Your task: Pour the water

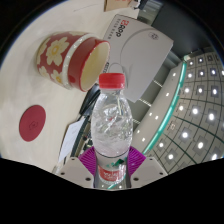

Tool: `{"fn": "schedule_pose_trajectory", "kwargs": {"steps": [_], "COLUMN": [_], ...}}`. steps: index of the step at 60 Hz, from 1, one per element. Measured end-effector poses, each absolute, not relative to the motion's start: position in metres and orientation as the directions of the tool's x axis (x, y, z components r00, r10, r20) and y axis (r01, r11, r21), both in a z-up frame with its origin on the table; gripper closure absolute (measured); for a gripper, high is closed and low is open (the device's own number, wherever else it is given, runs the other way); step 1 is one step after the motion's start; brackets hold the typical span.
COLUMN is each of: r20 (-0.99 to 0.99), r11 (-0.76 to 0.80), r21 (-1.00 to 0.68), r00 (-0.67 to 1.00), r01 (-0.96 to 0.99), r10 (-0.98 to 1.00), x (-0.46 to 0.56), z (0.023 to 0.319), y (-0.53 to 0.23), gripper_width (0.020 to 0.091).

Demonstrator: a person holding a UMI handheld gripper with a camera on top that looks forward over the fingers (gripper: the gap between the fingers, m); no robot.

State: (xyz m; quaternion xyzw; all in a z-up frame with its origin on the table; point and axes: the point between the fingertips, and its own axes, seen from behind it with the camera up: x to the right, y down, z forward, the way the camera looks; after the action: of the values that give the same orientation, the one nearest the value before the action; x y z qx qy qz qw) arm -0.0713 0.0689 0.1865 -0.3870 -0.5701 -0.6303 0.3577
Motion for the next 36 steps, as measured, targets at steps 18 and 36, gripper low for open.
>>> {"fn": "schedule_pose_trajectory", "kwargs": {"steps": [18, 36], "r20": [0.994, 0.5], "r11": [-0.1, -0.25], "r21": [0.013, -0.795], "r00": [-0.002, 0.831], "r01": [0.995, 0.553], "r10": [0.113, 0.245], "x": [-0.069, -0.089], "z": [0.179, 0.166], "y": [0.061, 0.038], "gripper_width": [0.0737, 0.0733]}}
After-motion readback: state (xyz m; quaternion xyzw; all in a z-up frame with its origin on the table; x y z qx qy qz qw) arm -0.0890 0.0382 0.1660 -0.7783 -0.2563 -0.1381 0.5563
